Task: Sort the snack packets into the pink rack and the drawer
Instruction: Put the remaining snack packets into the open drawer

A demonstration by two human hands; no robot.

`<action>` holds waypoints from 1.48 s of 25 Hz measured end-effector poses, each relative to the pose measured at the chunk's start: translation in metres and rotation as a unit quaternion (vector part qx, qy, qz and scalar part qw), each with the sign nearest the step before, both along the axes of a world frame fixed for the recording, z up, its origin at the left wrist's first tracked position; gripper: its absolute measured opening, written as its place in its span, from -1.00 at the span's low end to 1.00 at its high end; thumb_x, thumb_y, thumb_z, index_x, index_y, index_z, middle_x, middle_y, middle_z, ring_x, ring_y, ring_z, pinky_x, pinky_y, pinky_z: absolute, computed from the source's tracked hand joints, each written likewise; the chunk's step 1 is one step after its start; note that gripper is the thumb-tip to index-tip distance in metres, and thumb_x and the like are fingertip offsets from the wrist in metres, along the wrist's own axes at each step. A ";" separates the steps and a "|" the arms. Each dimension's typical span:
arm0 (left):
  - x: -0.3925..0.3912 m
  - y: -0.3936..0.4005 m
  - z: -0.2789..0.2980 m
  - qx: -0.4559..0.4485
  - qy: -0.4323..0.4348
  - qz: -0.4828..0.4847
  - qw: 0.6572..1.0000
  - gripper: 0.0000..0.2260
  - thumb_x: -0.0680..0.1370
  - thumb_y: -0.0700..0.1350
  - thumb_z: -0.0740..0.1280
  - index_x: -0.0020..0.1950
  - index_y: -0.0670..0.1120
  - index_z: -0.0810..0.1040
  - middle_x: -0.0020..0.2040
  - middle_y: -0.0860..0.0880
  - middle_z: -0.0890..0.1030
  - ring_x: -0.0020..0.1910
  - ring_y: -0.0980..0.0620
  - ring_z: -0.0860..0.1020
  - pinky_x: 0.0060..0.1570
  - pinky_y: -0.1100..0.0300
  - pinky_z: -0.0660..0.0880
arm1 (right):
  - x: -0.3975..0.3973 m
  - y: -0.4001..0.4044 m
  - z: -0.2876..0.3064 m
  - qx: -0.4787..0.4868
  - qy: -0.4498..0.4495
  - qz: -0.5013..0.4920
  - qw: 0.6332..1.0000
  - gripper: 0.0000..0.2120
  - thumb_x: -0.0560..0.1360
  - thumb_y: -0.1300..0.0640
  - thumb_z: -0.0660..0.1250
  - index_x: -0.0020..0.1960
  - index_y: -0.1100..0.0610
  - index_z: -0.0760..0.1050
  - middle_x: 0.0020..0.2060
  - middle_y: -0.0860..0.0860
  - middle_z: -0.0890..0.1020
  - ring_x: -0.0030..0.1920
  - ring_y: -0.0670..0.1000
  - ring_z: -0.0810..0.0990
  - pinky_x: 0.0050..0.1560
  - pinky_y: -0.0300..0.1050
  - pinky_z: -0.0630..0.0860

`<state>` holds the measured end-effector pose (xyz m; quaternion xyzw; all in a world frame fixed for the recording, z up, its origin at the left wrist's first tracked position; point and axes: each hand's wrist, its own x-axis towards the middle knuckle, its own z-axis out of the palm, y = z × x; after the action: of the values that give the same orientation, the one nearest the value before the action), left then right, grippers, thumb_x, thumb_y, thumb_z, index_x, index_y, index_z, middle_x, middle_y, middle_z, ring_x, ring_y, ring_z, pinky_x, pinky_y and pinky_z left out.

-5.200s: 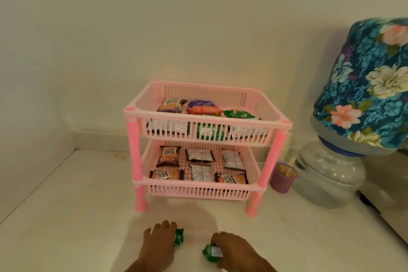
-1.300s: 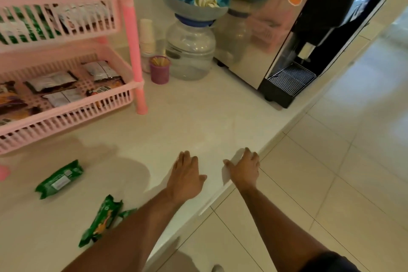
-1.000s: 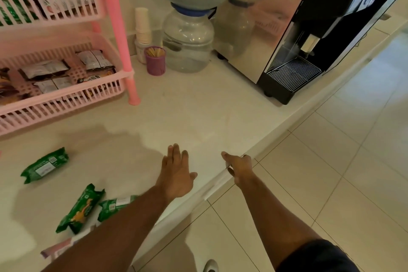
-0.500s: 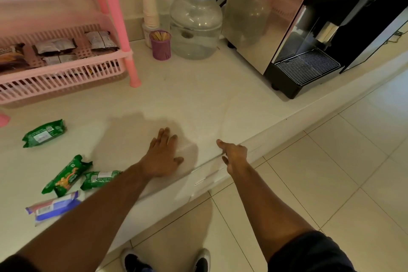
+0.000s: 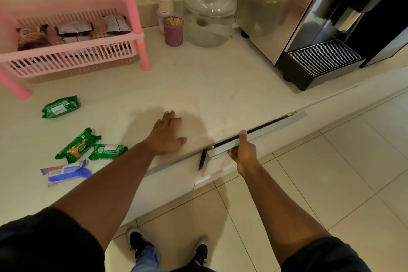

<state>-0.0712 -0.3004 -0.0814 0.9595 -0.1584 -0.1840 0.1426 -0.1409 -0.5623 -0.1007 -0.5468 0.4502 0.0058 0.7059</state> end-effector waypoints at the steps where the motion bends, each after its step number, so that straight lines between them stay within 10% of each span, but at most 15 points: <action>1: -0.002 -0.002 -0.002 0.001 -0.005 0.009 1.000 -0.30 0.58 0.20 0.16 0.60 -0.06 -0.03 0.61 -0.07 -0.23 0.57 -0.01 -0.27 0.54 -0.02 -0.18 | -0.008 -0.005 -0.002 -0.011 0.006 -0.004 1.000 -0.47 0.58 -0.22 0.26 0.05 0.29 0.54 -0.31 0.09 0.49 -0.36 0.00 0.49 -0.08 0.04 0.67; 10: -0.014 -0.012 -0.010 0.016 -0.078 0.029 0.996 -0.36 0.62 0.22 -0.05 0.60 -0.11 -0.01 0.62 -0.13 -0.18 0.58 -0.07 -0.24 0.53 -0.09 -0.17 | -0.091 -0.028 -0.002 -0.199 0.101 -0.053 0.973 -0.49 0.56 0.01 0.35 0.35 0.18 0.20 0.05 0.19 0.56 -0.05 0.19 0.59 0.02 0.18 0.63; 22: -0.026 -0.009 0.008 0.011 -0.069 0.049 0.996 -0.43 0.63 0.11 0.07 0.58 -0.14 0.10 0.62 -0.16 -0.02 0.59 -0.12 -0.07 0.52 -0.13 -0.01 | -0.123 -0.054 0.004 -0.343 0.215 -0.111 0.908 -0.49 0.46 0.15 0.38 0.32 0.33 0.32 0.24 0.32 0.40 0.20 0.33 0.50 0.20 0.29 0.51; 25: -0.040 0.003 0.022 -0.032 -0.066 0.026 0.997 -0.50 0.62 0.00 0.15 0.51 -0.19 0.22 0.58 -0.20 0.12 0.57 -0.13 0.05 0.51 -0.08 0.07 | -0.107 -0.040 0.030 -0.435 0.114 -0.154 0.880 -0.45 0.46 0.14 0.41 0.37 0.29 0.33 0.31 0.31 0.36 0.28 0.33 0.40 0.26 0.25 0.43; 32: -0.068 0.085 0.062 -0.147 -0.239 0.114 0.953 -0.57 0.50 -0.23 0.27 0.38 -0.06 0.45 0.42 -0.04 0.41 0.39 0.00 0.34 0.37 0.06 0.31 | -0.039 0.102 0.071 -0.453 -0.234 0.173 0.843 -0.68 0.56 0.18 0.35 0.30 0.14 0.44 0.21 0.06 0.47 0.20 0.11 0.50 0.24 0.10 0.48; 37: -0.065 0.167 0.072 -0.069 -0.213 0.294 0.929 -0.48 0.45 -0.15 0.32 0.42 -0.06 0.37 0.35 -0.07 0.45 0.35 -0.08 0.37 0.31 -0.03 0.38 | -0.024 0.227 0.071 -0.496 -0.310 0.469 0.662 -0.57 0.56 0.01 0.35 0.40 0.07 0.41 0.31 -0.03 0.49 0.28 -0.04 0.44 0.31 -0.11 0.38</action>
<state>-0.1365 -0.1330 -0.0099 0.9675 0.0914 0.0867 0.2193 -0.1653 -0.3349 -0.0300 -0.9249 -0.1740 -0.0575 0.3331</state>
